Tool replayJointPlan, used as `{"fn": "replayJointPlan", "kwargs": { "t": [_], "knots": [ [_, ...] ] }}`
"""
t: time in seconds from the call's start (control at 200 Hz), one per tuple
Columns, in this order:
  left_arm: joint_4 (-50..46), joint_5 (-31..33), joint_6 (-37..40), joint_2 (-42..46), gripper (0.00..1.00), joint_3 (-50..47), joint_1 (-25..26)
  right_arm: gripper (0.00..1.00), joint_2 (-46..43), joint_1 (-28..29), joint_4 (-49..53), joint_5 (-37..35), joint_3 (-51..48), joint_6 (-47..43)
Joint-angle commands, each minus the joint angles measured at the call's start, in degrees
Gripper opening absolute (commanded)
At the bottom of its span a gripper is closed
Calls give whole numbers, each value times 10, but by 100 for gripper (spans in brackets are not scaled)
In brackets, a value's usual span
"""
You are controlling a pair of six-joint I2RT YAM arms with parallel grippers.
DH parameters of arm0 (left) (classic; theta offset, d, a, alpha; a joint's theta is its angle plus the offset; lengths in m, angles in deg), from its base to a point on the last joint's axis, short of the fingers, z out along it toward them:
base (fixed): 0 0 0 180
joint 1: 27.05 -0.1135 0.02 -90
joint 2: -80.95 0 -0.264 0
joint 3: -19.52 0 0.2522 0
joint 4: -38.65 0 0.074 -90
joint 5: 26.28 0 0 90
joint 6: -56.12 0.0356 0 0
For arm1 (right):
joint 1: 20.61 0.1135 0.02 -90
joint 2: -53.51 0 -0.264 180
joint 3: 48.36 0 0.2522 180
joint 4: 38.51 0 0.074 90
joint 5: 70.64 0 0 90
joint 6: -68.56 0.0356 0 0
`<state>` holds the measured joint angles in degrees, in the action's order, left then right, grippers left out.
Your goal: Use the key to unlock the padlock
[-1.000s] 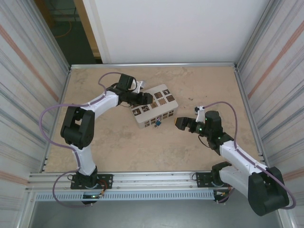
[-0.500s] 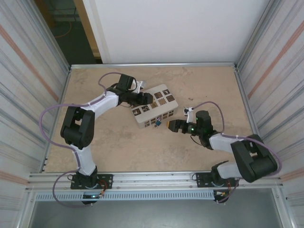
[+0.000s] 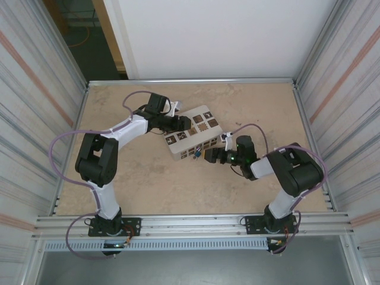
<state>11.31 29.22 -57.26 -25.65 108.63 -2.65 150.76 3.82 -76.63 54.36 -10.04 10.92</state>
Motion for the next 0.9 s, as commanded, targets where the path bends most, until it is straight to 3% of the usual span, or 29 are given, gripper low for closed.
{"fn": "replayJointPlan", "kwargs": {
  "t": [0.0,0.897],
  "knots": [
    [-25,0,-6,-11,58,-21,12,84,21,10,-25,6,20,-14],
    [-24,1,-13,-9,58,-27,16,69,117,25,-93,71,80,12]
  ]
}}
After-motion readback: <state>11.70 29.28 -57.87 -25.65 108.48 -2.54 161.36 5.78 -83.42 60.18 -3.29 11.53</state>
